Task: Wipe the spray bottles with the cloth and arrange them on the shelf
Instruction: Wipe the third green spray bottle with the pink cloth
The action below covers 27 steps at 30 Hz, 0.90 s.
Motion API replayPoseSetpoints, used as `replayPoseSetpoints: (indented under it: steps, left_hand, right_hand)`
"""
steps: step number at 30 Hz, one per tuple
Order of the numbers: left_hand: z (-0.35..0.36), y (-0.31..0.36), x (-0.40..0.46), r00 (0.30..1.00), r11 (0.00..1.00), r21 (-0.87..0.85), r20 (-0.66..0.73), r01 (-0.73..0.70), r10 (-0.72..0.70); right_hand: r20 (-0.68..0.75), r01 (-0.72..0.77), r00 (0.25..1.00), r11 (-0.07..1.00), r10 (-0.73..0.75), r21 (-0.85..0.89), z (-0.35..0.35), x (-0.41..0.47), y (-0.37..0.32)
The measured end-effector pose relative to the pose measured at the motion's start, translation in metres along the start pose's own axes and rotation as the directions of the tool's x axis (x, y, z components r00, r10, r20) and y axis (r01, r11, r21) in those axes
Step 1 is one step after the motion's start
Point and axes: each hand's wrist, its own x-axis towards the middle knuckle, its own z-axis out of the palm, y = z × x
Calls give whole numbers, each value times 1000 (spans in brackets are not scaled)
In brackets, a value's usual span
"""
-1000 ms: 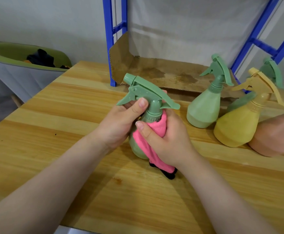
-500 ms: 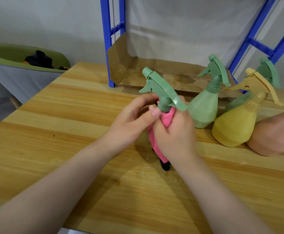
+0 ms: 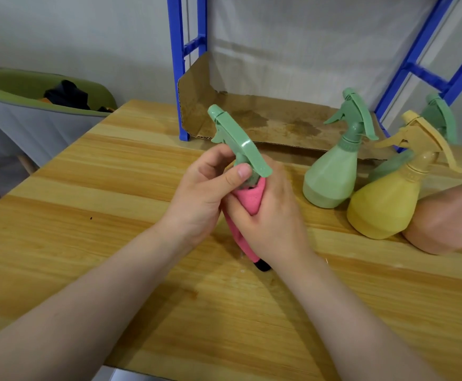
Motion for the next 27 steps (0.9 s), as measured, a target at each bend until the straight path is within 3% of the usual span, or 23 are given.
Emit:
replayPoseSetpoints:
  steps: [13,19,27]
  left_hand:
    - [-27,12,16,999,960,-279,-48,-1,-13]
    - [-41,16,21,982,882,-471,-172,-18,-72]
    - [-27,14,19,964,968,-249,-254,15,-81]
  right_hand:
    - [149,-76,987,993,62,87,-5,3,15]
    - [221,-119,973,968,69,221,-4,1,21]
    - [220,-92,975,963,36,251,-8,-2,13]
